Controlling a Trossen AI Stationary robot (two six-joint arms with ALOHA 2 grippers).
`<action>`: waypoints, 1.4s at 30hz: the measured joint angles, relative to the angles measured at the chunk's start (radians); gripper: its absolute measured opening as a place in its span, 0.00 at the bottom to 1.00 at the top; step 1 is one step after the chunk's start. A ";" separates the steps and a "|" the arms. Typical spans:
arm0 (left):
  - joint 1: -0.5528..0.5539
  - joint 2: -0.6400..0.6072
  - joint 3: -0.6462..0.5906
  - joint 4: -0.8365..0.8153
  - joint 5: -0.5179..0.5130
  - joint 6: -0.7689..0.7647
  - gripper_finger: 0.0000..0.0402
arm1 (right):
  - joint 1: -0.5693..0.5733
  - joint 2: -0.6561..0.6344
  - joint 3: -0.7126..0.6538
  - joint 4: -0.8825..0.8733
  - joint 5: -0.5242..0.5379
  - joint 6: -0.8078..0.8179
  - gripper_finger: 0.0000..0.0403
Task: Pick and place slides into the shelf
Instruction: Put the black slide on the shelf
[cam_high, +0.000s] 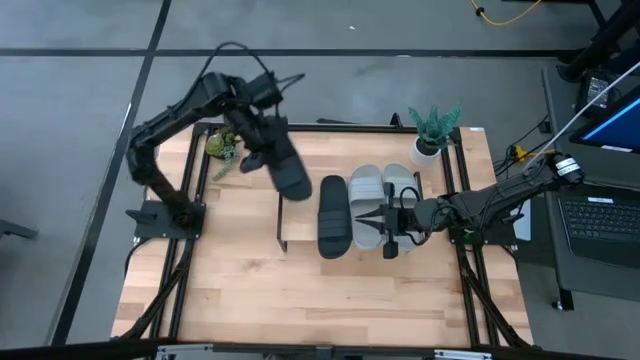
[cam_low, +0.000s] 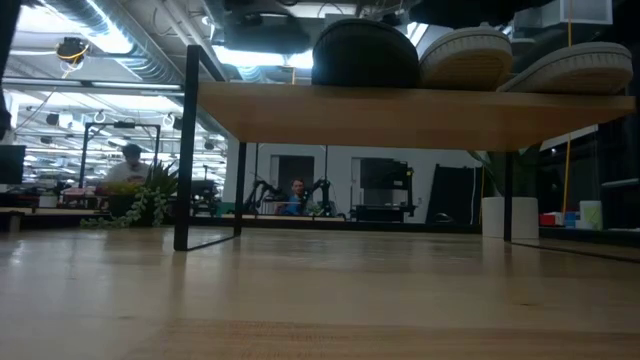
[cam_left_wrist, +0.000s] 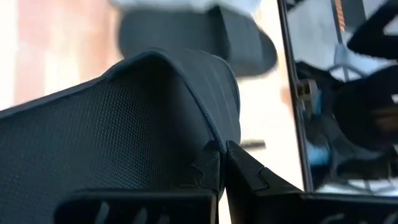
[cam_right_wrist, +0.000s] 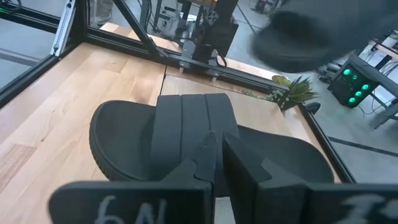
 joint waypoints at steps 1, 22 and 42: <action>-0.012 -0.027 -0.041 0.004 -0.001 0.000 0.00 | 0.000 0.000 0.000 0.000 0.000 0.000 0.07; -0.245 -0.082 -0.310 0.175 0.113 0.002 0.00 | 0.001 0.000 0.000 -0.003 -0.037 0.144 0.07; -0.306 -0.008 -0.330 0.254 0.205 0.102 0.00 | 0.002 0.000 0.000 -0.007 -0.061 0.158 0.07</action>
